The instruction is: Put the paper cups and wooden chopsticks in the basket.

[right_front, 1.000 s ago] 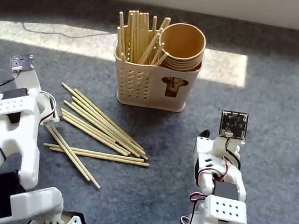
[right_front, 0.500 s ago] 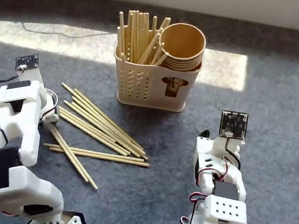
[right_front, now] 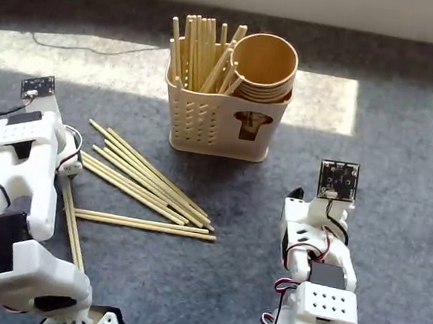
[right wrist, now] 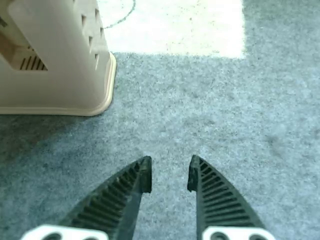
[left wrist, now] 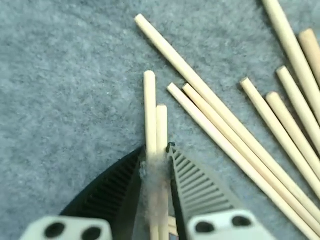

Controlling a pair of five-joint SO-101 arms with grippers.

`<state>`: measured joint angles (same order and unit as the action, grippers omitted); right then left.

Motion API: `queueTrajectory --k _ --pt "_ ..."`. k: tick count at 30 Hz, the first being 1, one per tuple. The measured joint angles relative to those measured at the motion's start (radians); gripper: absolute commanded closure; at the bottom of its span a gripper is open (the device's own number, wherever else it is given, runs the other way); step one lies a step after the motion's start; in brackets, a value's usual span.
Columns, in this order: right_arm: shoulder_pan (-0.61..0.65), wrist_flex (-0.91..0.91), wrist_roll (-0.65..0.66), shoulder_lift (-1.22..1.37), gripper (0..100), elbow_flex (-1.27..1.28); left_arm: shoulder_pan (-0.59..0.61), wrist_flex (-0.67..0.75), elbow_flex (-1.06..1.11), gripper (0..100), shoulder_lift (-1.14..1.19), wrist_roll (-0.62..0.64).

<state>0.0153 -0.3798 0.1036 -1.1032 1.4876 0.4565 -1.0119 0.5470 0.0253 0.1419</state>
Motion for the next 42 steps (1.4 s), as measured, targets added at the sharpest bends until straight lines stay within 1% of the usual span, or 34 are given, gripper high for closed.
queueTrajectory --k 8,11,21,27,32,38,42 --pt "0.0 0.0 0.0 0.0 86.5 0.0 -0.06 -0.044 -0.005 99 -0.133 0.0" --pt "0.0 0.0 0.0 0.0 86.5 0.0 -0.078 -0.046 -0.005 99 -0.204 0.046" --pt "0.0 0.0 0.0 0.0 86.5 0.0 -0.098 -0.046 -0.005 99 -0.545 0.063" --pt "0.0 0.0 0.0 0.0 86.5 0.0 -0.195 -0.046 -0.005 99 -0.752 0.063" --pt "0.0 0.0 0.0 0.0 86.5 0.0 -0.295 -0.048 -0.048 99 -0.859 0.063" --pt "0.0 0.0 0.0 0.0 86.5 0.0 -0.384 -0.043 -0.21 99 -0.891 0.063" --pt "0.0 0.0 0.0 0.0 86.5 0.0 -0.434 0.028 -0.292 99 -0.891 0.063"
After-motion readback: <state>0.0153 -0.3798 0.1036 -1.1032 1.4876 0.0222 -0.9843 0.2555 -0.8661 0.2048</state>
